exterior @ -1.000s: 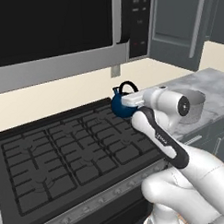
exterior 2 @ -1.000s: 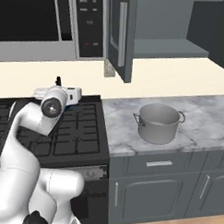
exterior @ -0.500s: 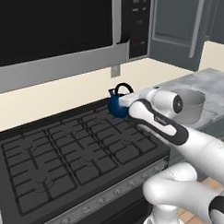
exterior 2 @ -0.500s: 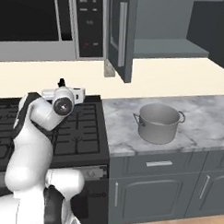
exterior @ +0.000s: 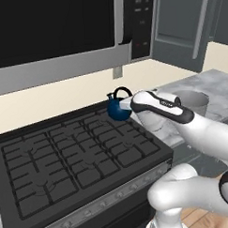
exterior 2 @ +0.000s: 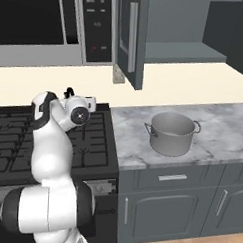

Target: Pick the kettle from the cabinet and place it on a stove burner. Then pick the pot from the counter and place it on another stove burner. Finally, turn both burners on.

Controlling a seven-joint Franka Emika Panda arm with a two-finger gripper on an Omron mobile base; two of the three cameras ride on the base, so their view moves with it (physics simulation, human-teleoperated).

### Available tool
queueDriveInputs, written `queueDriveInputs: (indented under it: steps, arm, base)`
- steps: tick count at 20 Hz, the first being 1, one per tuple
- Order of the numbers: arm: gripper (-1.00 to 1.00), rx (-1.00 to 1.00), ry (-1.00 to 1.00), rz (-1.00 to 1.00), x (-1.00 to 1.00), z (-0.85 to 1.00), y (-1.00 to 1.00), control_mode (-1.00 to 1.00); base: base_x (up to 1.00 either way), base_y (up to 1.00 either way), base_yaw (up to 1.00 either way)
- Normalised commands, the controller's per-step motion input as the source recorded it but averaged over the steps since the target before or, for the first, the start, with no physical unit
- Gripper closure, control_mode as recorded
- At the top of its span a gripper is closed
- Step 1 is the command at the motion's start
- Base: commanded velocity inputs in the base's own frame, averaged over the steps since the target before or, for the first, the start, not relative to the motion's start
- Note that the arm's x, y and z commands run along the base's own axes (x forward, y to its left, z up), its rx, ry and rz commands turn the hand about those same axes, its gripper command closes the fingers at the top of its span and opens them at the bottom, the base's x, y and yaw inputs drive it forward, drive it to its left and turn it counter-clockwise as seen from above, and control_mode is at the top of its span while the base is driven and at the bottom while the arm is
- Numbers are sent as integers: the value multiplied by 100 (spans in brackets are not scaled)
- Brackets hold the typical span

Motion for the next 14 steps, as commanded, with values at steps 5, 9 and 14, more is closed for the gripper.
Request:
queueDriveInputs:
  steps: [5, 9, 14]
  arm:
    - [100, 0, 0, 6, 24, -22, 2, -100]
    - [100, 0, 0, 4, 17, -15, 1, -100]
    - [100, 0, 0, 3, 26, -13, 3, -100]
  base:
    - [0, 0, 0]
    - [0, 0, 0]
    - [0, 0, 0]
